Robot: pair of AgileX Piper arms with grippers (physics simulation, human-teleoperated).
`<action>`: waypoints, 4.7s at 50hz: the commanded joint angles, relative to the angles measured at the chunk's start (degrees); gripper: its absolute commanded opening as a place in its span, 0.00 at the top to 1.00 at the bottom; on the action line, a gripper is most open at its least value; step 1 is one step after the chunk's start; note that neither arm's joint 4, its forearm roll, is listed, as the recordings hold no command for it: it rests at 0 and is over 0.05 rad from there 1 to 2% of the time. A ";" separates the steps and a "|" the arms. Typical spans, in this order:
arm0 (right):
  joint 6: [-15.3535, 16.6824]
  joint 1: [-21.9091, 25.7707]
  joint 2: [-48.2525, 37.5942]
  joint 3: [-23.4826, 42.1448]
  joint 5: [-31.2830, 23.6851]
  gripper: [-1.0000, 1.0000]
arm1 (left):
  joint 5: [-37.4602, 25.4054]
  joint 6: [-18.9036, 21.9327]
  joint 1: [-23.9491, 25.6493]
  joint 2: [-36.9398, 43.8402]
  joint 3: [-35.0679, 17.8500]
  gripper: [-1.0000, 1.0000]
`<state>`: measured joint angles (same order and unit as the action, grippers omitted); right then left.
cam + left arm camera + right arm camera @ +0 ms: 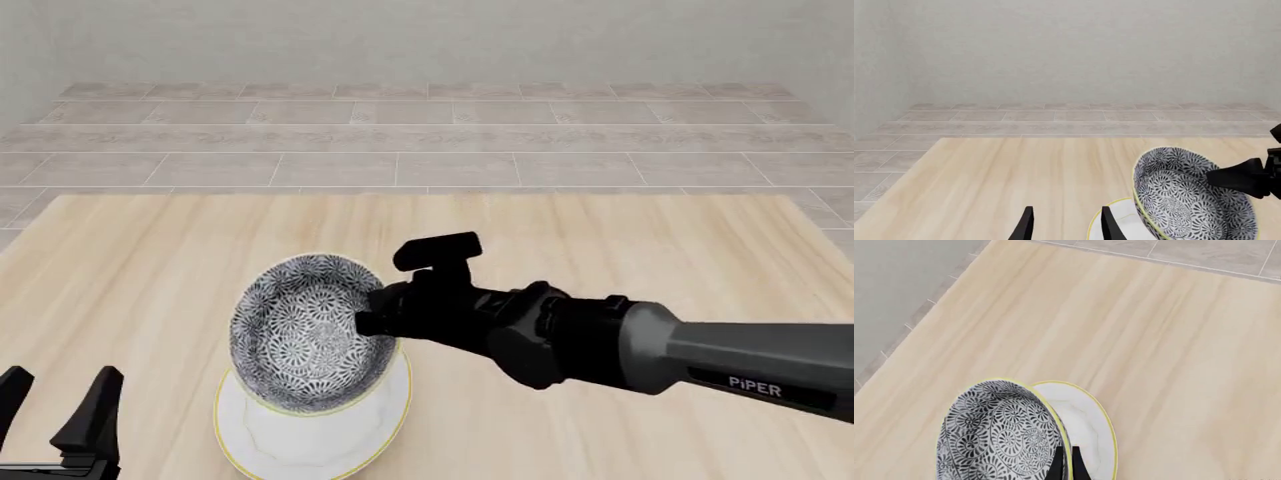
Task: Put the bowl on the plate.
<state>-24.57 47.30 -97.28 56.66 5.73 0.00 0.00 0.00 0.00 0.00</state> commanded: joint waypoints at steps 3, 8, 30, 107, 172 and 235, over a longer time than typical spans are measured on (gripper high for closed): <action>-0.58 -0.27 -0.99 0.29 0.62 1.00 | 0.00 0.00 0.00 0.00 0.00 0.00; -1.15 0.02 -1.53 0.22 1.13 1.00 | 0.00 0.00 0.00 0.00 0.00 0.00; -1.90 0.62 -2.87 -0.42 2.71 1.00 | 0.00 0.00 0.00 0.00 0.00 0.00; -3.40 0.88 -6.98 -3.38 6.83 1.00 | 0.00 0.00 0.00 0.00 0.00 0.00; -3.57 2.04 -12.19 -0.78 6.73 1.00 | 0.00 0.00 0.00 0.00 0.00 0.00; 1.48 -0.86 0.27 -1.90 2.23 0.00 | 0.00 0.00 0.00 0.00 0.00 0.00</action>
<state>-24.73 47.35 -102.13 55.58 9.50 0.00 0.00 0.00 0.00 0.00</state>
